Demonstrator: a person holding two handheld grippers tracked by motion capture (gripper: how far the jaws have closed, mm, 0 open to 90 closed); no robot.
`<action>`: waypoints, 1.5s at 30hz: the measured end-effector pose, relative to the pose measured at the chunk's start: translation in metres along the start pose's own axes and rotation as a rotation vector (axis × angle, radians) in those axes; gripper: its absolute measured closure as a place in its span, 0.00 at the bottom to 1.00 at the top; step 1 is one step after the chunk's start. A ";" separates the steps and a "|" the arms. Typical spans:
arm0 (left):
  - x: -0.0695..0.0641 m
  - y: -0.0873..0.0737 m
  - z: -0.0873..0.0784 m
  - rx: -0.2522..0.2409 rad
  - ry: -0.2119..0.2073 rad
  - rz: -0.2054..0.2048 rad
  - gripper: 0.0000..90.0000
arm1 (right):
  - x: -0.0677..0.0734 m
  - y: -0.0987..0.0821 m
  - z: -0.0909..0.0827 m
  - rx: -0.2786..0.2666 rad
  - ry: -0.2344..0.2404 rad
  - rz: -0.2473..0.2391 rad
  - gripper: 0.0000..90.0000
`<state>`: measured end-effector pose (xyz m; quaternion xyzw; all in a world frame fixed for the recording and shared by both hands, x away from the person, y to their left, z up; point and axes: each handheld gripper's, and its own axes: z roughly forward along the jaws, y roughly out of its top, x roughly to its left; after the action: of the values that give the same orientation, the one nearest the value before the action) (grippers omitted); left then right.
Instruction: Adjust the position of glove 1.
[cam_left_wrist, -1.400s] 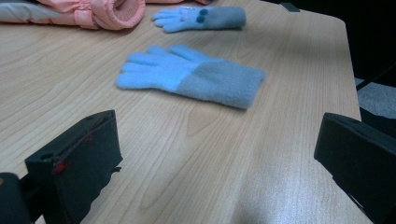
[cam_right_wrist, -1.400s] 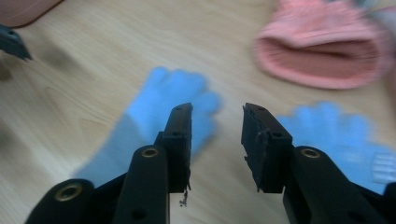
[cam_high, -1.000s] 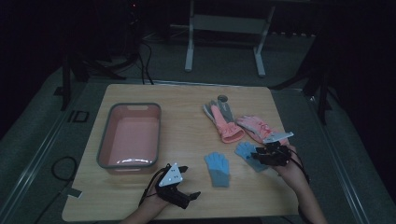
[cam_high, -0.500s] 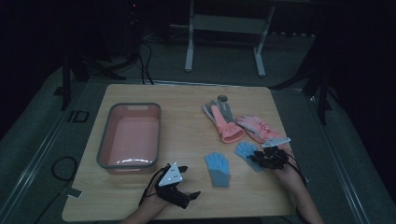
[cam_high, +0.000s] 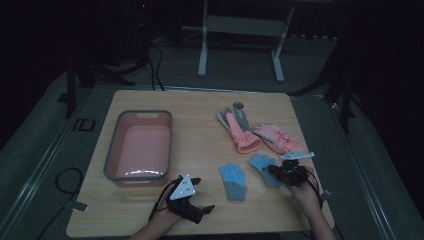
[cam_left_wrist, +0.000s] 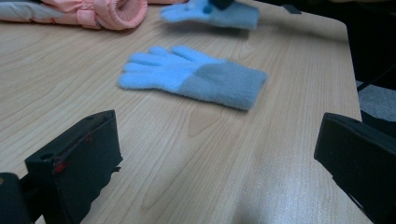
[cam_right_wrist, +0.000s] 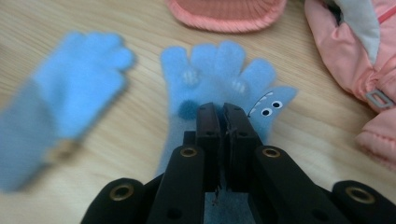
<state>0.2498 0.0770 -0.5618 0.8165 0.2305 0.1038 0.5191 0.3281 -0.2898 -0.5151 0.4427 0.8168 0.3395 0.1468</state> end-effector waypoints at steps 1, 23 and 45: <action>0.000 0.000 0.000 0.001 -0.001 0.000 0.01 | 0.005 0.000 -0.004 -0.007 -0.017 0.033 0.96; -0.001 0.000 0.000 0.001 0.001 0.006 0.01 | 0.038 -0.027 -0.012 0.000 -0.224 0.288 0.96; -0.001 0.000 0.000 0.005 -0.008 0.003 0.01 | 0.018 -0.021 -0.018 0.057 -0.097 -0.003 0.74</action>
<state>0.2490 0.0763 -0.5618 0.8185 0.2277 0.1007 0.5177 0.2949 -0.2906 -0.5156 0.4616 0.8187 0.2938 0.1741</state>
